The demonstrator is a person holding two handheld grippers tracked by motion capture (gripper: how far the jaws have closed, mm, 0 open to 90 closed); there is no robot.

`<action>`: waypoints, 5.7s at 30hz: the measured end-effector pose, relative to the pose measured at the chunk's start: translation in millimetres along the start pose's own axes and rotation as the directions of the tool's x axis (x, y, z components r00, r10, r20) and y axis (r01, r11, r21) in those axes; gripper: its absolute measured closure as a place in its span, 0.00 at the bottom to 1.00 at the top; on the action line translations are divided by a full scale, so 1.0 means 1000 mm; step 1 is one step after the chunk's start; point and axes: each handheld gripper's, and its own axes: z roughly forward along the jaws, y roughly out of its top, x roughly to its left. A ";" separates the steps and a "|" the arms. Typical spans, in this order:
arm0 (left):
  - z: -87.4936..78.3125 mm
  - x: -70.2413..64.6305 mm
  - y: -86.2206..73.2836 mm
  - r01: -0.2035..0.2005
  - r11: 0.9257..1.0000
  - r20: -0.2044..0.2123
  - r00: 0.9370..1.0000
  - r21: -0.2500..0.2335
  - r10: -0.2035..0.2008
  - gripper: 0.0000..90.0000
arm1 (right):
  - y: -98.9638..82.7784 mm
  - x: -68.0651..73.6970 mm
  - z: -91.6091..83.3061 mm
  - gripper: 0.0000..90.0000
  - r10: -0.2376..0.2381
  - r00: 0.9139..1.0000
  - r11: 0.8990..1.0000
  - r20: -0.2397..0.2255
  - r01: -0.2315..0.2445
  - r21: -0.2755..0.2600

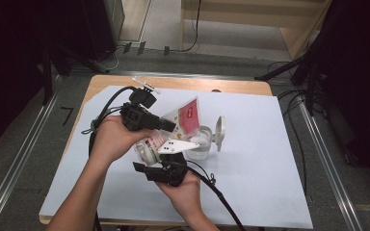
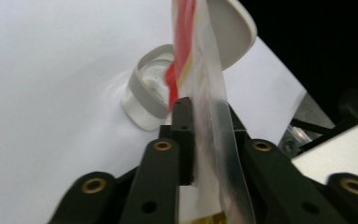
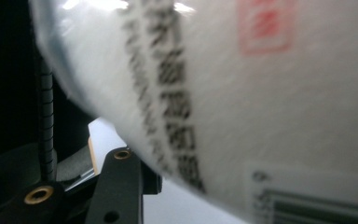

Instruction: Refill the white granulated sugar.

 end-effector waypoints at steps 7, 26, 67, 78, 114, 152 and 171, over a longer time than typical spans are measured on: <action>0.005 -0.001 0.002 0.017 0.999 0.022 1.000 -0.041 -0.016 0.93 | 0.002 -0.001 0.000 0.69 0.006 1.000 1.000 0.021 -0.006 -0.009; 0.002 -0.007 0.006 0.005 0.999 0.021 1.000 -0.053 -0.004 0.91 | 0.011 0.005 0.000 0.69 0.046 0.999 0.999 -0.003 -0.046 -0.018; -0.001 -0.009 0.014 -0.010 0.998 0.015 1.000 -0.056 0.011 0.89 | 0.016 0.004 -0.005 0.67 0.031 0.999 0.999 0.017 -0.030 -0.042; 0.000 -0.006 0.015 -0.009 0.997 0.027 1.000 -0.070 0.011 0.89 | 0.018 0.004 -0.005 0.70 0.033 0.999 0.999 0.025 -0.032 -0.036; 0.003 -0.005 0.028 0.001 1.000 0.030 1.000 -0.031 0.000 0.91 | 0.022 0.002 -0.007 0.70 0.040 0.999 0.998 0.033 -0.038 -0.059; 0.003 -0.006 0.026 -0.011 0.999 0.025 1.000 -0.046 0.012 0.91 | 0.022 0.003 -0.007 0.70 0.042 0.998 0.997 0.036 -0.040 -0.063; 0.003 -0.005 0.027 -0.015 0.999 0.031 0.999 -0.050 0.017 0.92 | 0.022 0.004 -0.005 0.69 0.030 0.998 0.998 0.048 -0.026 -0.064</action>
